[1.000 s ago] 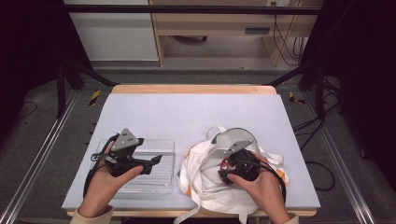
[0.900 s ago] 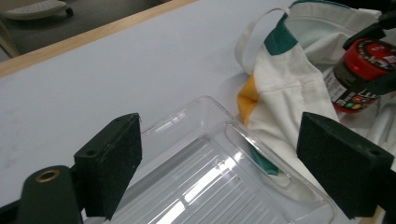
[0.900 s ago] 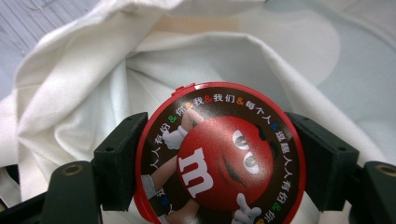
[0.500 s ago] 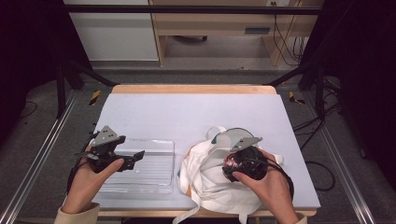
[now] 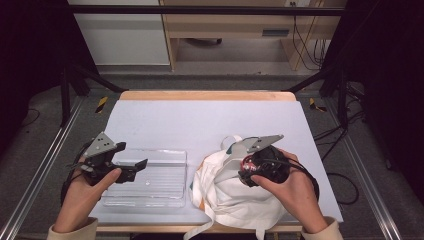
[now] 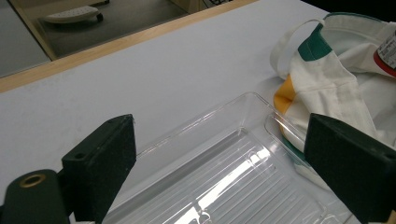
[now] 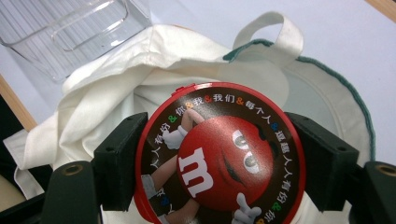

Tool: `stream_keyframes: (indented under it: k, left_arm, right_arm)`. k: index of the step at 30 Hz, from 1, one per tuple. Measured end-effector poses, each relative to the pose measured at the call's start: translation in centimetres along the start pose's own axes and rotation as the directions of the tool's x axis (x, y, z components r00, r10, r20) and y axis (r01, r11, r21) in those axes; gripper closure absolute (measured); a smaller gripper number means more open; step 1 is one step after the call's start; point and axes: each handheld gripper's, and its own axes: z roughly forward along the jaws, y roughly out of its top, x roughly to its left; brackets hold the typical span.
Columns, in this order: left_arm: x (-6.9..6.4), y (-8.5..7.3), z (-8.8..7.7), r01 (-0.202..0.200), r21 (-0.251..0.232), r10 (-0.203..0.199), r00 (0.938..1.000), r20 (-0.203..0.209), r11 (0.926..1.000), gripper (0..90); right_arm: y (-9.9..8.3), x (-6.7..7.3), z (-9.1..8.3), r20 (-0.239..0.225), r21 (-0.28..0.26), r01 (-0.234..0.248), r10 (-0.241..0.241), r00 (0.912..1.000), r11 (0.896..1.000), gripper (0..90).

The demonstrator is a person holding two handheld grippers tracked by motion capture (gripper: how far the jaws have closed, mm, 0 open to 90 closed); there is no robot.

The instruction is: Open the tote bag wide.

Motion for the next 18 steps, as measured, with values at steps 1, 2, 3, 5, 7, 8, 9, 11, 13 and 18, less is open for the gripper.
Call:
stream_keyframes:
  k: [1,2,3,5,7,8,9,11,13,18]
  left_arm:
    - [0.1,-0.1,0.0,0.002,0.005,-0.002,1.0,0.001,1.0,9.2]
    - [0.1,-0.1,0.0,0.002,0.005,-0.002,1.0,0.001,1.0,9.1]
    - [0.3,-0.2,0.1,0.012,0.005,-0.012,0.9999,0.003,0.9999,9.1]
    - [0.9,-0.6,0.3,0.046,0.004,-0.046,0.9985,0.028,0.9989,9.1]
    - [1.1,-0.8,0.4,0.06,0.004,-0.061,0.9968,0.052,0.9982,9.1]
    - [1.2,-0.9,0.4,0.058,0.01,-0.058,0.9974,0.043,0.9983,9.1]
    - [1.3,-1.0,0.5,0.057,0.018,-0.057,0.9976,0.039,0.9982,9.1]
    - [1.4,-1.0,0.5,0.06,0.018,-0.061,0.9974,0.04,0.998,9.1]
    - [1.8,-1.2,0.7,0.069,0.026,-0.07,0.9969,0.036,0.9973,9.1]
    - [1.9,-1.5,0.7,0.071,0.035,-0.072,0.9969,0.032,0.9969,9.1]
  right_arm:
    - [0.2,0.0,-0.1,-0.003,0.0,0.0,0.0,1.0,1.0,25.6]
    - [0.2,0.0,-0.1,-0.003,0.0,0.0,0.0,1.0,1.0,25.6]
    - [0.5,0.0,-0.3,-0.012,-0.006,0.0,-0.001,0.9999,1.0,25.6]
    - [0.9,0.0,-0.5,-0.02,-0.01,0.007,-0.007,0.9998,1.0,25.6]
    - [1.4,0.1,-0.8,-0.023,-0.019,0.014,-0.014,0.9996,1.0,25.6]
    - [1.7,0.1,-1.0,-0.026,-0.022,0.016,-0.017,0.9995,1.0,25.6]
    - [2.0,0.1,-1.2,-0.027,-0.026,0.016,-0.016,0.9995,1.0,25.6]
    - [2.2,0.0,-1.4,-0.026,-0.033,0.019,-0.019,0.9995,0.999,25.6]
    - [3.1,-0.2,-1.7,-0.021,-0.048,0.019,-0.02,0.9996,0.999,25.6]
    - [4.1,-0.7,-2.1,-0.023,-0.07,0.009,-0.011,0.9997,0.998,25.6]
